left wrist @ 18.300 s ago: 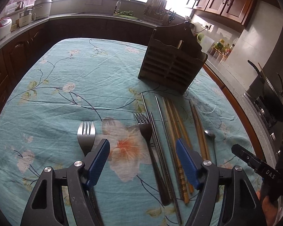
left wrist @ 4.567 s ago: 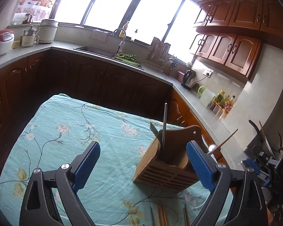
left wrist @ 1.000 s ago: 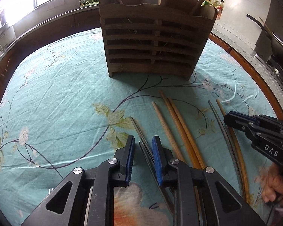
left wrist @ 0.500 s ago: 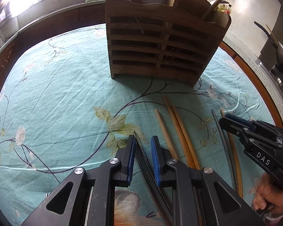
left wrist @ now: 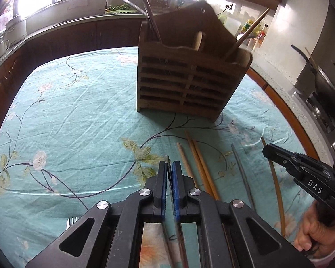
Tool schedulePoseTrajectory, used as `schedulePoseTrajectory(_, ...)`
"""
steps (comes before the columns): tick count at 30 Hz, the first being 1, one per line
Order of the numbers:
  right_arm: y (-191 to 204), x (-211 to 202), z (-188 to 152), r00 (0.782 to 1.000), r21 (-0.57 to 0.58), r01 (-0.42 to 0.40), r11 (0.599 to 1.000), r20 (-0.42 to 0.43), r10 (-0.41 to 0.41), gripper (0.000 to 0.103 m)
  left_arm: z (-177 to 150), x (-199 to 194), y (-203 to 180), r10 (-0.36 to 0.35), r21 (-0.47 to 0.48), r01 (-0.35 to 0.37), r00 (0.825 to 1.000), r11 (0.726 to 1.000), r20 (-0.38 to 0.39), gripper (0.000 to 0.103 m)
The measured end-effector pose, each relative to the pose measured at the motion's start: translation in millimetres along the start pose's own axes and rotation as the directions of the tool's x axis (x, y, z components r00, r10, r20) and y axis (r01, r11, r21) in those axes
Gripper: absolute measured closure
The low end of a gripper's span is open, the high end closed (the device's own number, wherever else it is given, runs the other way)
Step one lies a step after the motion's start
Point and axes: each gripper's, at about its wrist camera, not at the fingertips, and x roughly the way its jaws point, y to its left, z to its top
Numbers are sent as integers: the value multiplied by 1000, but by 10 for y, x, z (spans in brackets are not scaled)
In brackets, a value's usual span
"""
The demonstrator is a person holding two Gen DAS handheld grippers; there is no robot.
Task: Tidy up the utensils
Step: 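Lift both chopsticks and carry them above the wooden holder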
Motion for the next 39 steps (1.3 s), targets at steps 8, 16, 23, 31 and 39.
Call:
schedulePoseTrajectory(8,146,-547,124,993,-9,-65,998,102,66,98,-101,-893,79,-67,-7,68,988,998,138,101)
schedulePoseTrajectory(16,272,-1009,210,976,-32,-92,995,195,97,98,-312,-1614,162,-101,-15,108,965,994,243,101)
schedulePoseTrajectory(23,348,-1250,271,962,-46,-91,995,254,100,98,-459,-1954,191,-105,-7,112,950,994,295,101)
schedulePoseTrajectory(31,399,-1377,328,951,-55,-88,995,292,101,98,-437,-2019,227,-104,-15,115,940,993,325,101)
schedulePoseTrajectory(39,406,-1403,383,946,-58,-85,995,308,99,98,-362,-2032,255,-100,-19,113,934,993,343,101)
